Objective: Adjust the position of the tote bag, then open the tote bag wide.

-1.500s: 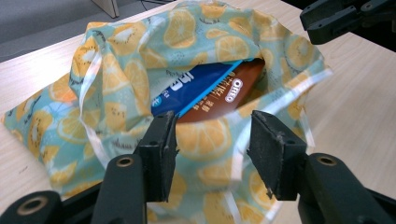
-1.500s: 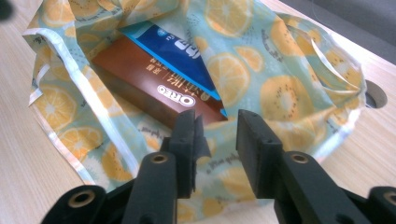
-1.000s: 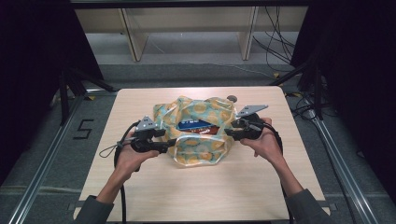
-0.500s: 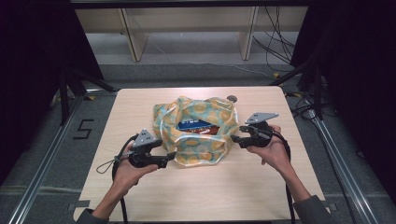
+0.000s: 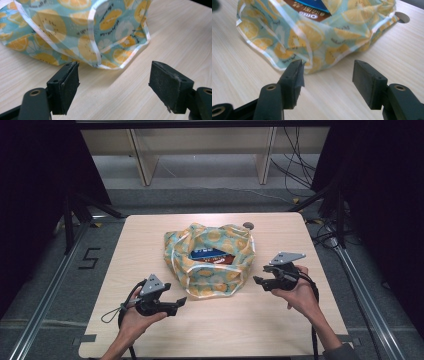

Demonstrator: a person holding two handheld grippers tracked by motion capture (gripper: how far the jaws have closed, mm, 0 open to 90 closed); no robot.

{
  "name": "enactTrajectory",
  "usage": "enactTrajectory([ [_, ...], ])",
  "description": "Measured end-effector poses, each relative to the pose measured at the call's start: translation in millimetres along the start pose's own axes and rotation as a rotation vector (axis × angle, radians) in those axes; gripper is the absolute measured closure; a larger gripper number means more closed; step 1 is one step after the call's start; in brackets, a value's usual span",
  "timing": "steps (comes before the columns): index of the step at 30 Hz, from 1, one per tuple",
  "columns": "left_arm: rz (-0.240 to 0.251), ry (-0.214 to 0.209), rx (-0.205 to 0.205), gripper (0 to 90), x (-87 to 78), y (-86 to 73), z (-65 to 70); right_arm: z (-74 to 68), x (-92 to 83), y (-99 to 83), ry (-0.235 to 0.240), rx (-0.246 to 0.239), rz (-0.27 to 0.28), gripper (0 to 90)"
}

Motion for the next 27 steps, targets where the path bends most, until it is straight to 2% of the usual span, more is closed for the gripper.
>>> enactTrajectory([
  [1, -0.012, 0.003, 0.026, 22.9, -0.4, -3.3, -0.9, -1.7, -2.5, -4.2, 0.001, 0.022, -0.014, 41.9],
  [2, -0.018, 0.003, 0.016, 22.9, 0.3, -6.3, 0.5, 0.9, -3.1, -5.2, -0.007, -0.003, 0.001, 41.9],
  [3, -0.001, 0.003, -0.001, 22.8, 2.0, -6.4, 2.2, -0.3, -3.8, -8.4, -0.007, 0.016, 0.001, 41.8],
  [4, -0.004, 0.000, -0.007, 22.7, 2.7, -8.9, 3.5, -0.2, -4.6, -11.1, -0.008, 0.016, -0.006, 41.8],
  [5, -0.025, -0.003, 0.016, 22.8, 0.9, -11.7, 3.2, -0.8, -5.4, -15.8, -0.008, 0.025, -0.017, 41.7],
  [6, -0.014, 0.001, 0.020, 22.8, 1.0, -11.0, 3.5, -3.2, -6.1, -20.4, -0.001, 0.045, -0.032, 41.6],
  [7, -0.002, 0.000, 0.007, 22.8, 0.9, -10.6, 5.1, -3.8, -6.1, -23.8, 0.000, 0.050, -0.034, 41.5],
  [8, -0.007, 0.007, -0.002, 22.7, -0.6, -11.6, 5.6, -1.9, -5.0, -25.8, -0.005, 0.031, -0.016, 41.4],
  [9, -0.017, 0.012, 0.018, 22.7, -2.6, -13.0, 4.4, -2.6, -6.2, -30.4, -0.005, 0.039, -0.027, 41.4],
  [10, 0.002, 0.010, 0.024, 22.6, -2.8, -11.8, 5.7, -3.0, -7.2, -33.5, 0.001, 0.040, -0.034, 41.5],
  [12, -0.013, 0.013, 0.052, 22.1, -6.5, -15.3, 7.0, -4.7, -10.0, -43.1, -0.001, 0.065, -0.041, 41.4],
  [13, 0.004, 0.022, 0.006, 22.1, -6.4, -15.8, 11.2, -3.3, -10.5, -46.0, -0.004, 0.046, -0.031, 41.4],
  [14, -0.002, 0.016, 0.016, 22.0, -8.0, -17.8, 12.6, -4.4, -11.8, -49.4, -0.004, 0.054, -0.026, 41.4],
  [15, -0.007, 0.012, 0.043, 21.8, -9.5, -19.4, 12.9, -5.3, -13.4, -53.6, 0.000, 0.055, -0.030, 41.3],
  [16, -0.004, 0.017, 0.016, 21.7, -10.2, -21.3, 15.9, -6.3, -14.9, -57.0, -0.002, 0.061, -0.027, 41.2],
  [17, 0.001, 0.010, 0.014, 21.7, -10.5, -22.8, 18.0, -8.8, -17.1, -61.4, 0.001, 0.084, -0.039, 41.3],
  [18, -0.002, 0.006, 0.044, 21.7, -11.9, -24.5, 17.4, -10.1, -18.3, -65.1, 0.000, 0.086, -0.039, 41.1],
  [19, -0.002, 0.010, 0.035, 21.7, -12.9, -26.4, 18.2, -10.5, -19.1, -67.7, 0.002, 0.073, -0.035, 41.1],
  [20, -0.002, 0.005, 0.039, 21.7, -13.9, -28.1, 18.1, -14.2, -21.1, -71.3, 0.009, 0.095, -0.045, 41.0],
  [21, 0.004, 0.006, 0.022, 21.6, -14.2, -29.3, 18.8, -14.6, -21.4, -73.5, 0.006, 0.082, -0.038, 40.9],
  [22, -0.017, 0.007, 0.042, 21.6, -16.5, -32.6, 16.7, -17.7, -23.4, -76.8, 0.012, 0.099, -0.048, 40.8],
  [23, -0.007, 0.010, -0.006, 21.6, -15.8, -33.8, 18.7, -17.9, -24.0, -78.4, 0.004, 0.100, -0.044, 40.8],
  [24, -0.008, 0.014, 0.005, 21.4, -16.2, -35.2, 17.5, -17.2, -24.2, -81.0, 0.002, 0.078, -0.044, 40.8],
  [26, -0.011, 0.011, 0.006, 21.2, -16.7, -37.8, 17.3, -20.6, -25.3, -85.8, 0.003, 0.091, -0.053, 40.7],
  [27, -0.027, 0.011, 0.023, 21.1, -18.4, -40.3, 15.9, -20.9, -25.5, -88.2, 0.003, 0.082, -0.054, 40.7],
])
Point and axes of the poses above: each handheld gripper's, and its own axes: x roughly forward along the jaws, y roughly out of its top, z roughly to its right, the point moved 10 cm from there along x, roughly forward along the jaws, and after that the axes turned 2 degrees about x, right-handed, at the moved point
